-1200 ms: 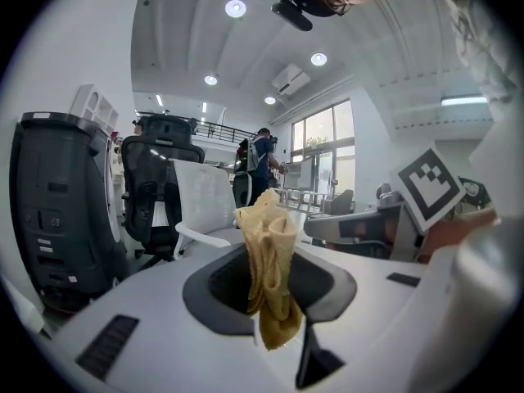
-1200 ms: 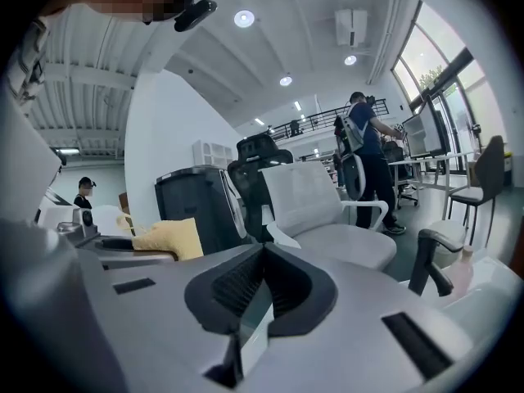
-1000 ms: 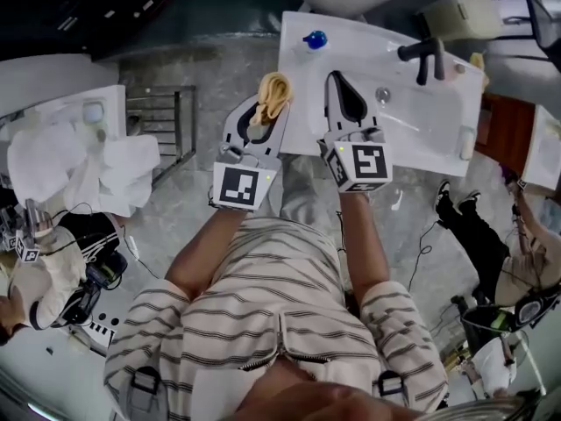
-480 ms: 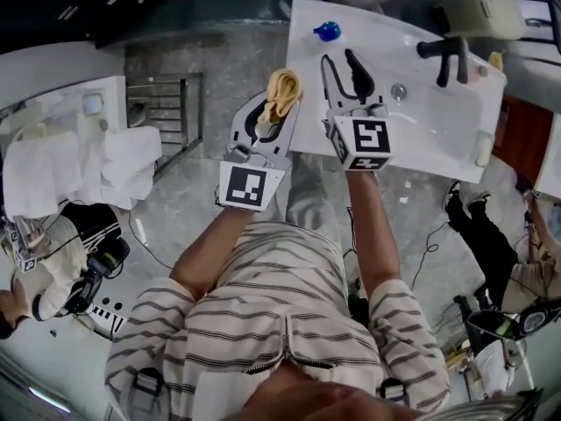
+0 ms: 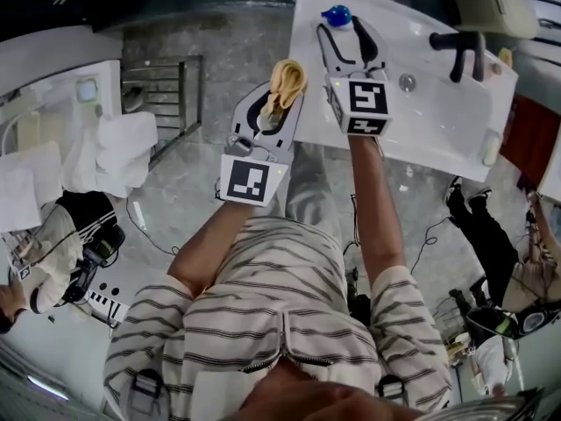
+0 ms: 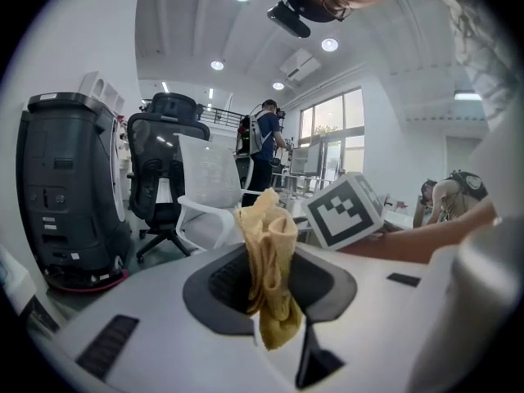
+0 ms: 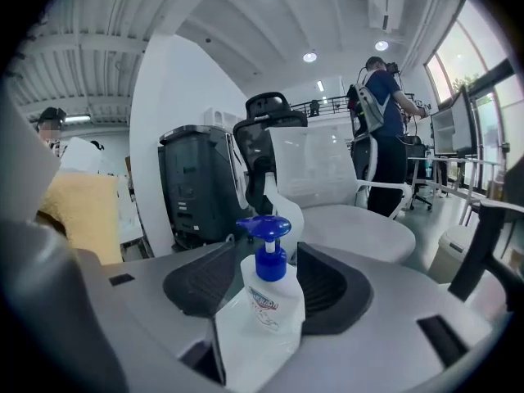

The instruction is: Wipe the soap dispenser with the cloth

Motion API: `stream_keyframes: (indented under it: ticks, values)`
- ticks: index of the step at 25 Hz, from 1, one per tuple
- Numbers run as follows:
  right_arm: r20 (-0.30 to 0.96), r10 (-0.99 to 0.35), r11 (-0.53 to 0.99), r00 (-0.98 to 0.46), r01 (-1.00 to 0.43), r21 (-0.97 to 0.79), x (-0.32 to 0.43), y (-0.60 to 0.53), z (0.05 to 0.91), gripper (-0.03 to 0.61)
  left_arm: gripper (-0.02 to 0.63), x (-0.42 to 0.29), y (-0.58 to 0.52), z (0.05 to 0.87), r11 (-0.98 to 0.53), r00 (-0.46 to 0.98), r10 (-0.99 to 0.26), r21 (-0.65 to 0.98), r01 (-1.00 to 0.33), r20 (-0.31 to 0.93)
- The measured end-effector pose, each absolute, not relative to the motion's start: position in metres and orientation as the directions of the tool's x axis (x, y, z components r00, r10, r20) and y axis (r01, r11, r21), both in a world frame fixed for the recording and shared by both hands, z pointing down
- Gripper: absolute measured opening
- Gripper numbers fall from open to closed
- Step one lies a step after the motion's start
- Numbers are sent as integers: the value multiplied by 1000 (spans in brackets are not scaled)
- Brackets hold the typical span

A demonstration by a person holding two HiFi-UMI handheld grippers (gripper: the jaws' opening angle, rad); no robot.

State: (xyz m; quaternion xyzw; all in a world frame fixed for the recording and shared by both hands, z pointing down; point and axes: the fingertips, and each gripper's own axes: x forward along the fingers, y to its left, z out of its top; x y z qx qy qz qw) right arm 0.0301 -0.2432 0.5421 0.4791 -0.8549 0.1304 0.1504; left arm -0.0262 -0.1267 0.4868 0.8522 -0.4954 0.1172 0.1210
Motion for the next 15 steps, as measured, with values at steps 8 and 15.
stream_keyframes:
  ticks: [8, 15]
  values:
    - [406, -768, 533, -495, -846, -23, 25, -257, 549, 186, 98, -30, -126, 495, -480, 482, -814, 91, -873, 324]
    - [441, -736, 577, -513, -816, 13, 27, -261, 556, 133, 98, -36, -133, 497, -467, 468, -819, 88, -880, 333]
